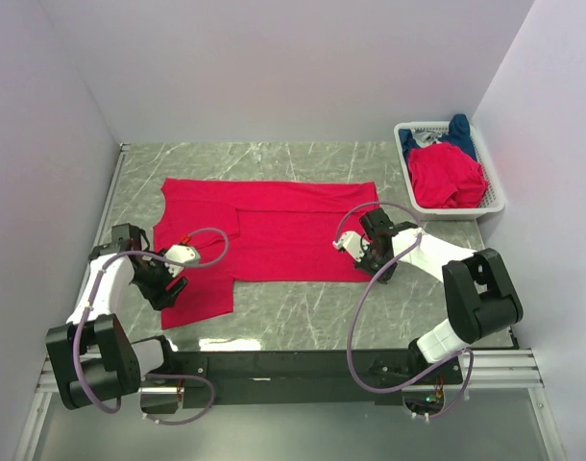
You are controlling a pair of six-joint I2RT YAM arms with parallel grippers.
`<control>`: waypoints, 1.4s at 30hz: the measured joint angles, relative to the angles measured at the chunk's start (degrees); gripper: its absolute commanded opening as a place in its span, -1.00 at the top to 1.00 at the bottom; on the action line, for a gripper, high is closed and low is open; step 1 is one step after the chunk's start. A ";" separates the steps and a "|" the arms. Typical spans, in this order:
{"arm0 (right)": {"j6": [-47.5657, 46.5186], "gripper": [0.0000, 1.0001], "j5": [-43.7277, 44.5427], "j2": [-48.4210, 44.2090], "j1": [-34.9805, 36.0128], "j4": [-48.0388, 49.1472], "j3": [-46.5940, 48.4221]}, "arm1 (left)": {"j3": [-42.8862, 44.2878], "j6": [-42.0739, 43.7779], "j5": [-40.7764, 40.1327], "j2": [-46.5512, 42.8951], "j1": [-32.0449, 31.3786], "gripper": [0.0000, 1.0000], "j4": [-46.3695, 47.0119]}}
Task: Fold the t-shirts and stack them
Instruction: Fold the tshirt
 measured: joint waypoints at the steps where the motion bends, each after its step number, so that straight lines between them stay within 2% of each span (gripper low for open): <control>1: 0.09 1.00 0.04 0.02 0.00 -0.07 0.07 | 0.00 0.46 -0.28 0.00 -0.48 -0.37 0.55; 13: 1.64 1.00 -0.02 2.54 0.00 -2.03 2.82 | -1.09 5.53 -5.16 5.46 -4.26 -0.31 9.22; 16: 1.75 1.00 -0.02 3.13 0.00 -2.45 3.37 | -2.47 5.99 -5.70 6.80 -4.98 -0.22 11.43; 17: 1.75 1.00 0.00 3.23 -0.02 -2.51 3.48 | -2.86 6.01 -5.97 7.39 -5.18 -0.02 12.20; 20: 1.75 1.00 0.04 3.26 -0.04 -2.54 3.52 | -2.82 5.73 -6.25 8.17 -5.77 0.30 12.24; 22: 1.75 1.00 0.04 3.26 -0.07 -2.51 3.52 | -2.67 5.77 -6.43 8.46 -6.03 0.45 12.02; 23: 1.73 1.00 0.04 3.26 -0.09 -2.54 3.52 | -2.58 5.86 -6.47 8.48 -6.12 0.59 11.98; 25: 1.73 1.00 -0.07 3.04 -0.24 -2.49 3.43 | -2.49 5.97 -6.45 8.41 -6.21 0.70 12.02; 26: 1.70 1.00 -0.09 2.75 -0.33 -2.51 3.34 | -2.40 6.01 -6.43 8.35 -6.21 0.86 11.91; 28: 1.68 1.00 -0.20 1.81 -0.46 -2.49 2.93 | -2.05 5.79 -6.40 8.31 -6.21 0.96 10.75; 35: 0.85 1.00 -0.90 -6.71 -1.55 -3.98 0.81 | 1.70 5.31 -6.03 3.45 -5.55 0.99 1.64; 42: -0.76 1.00 -2.23 -11.43 -4.46 -6.73 1.07 | 10.80 5.27 -3.67 4.24 -0.20 0.99 -7.08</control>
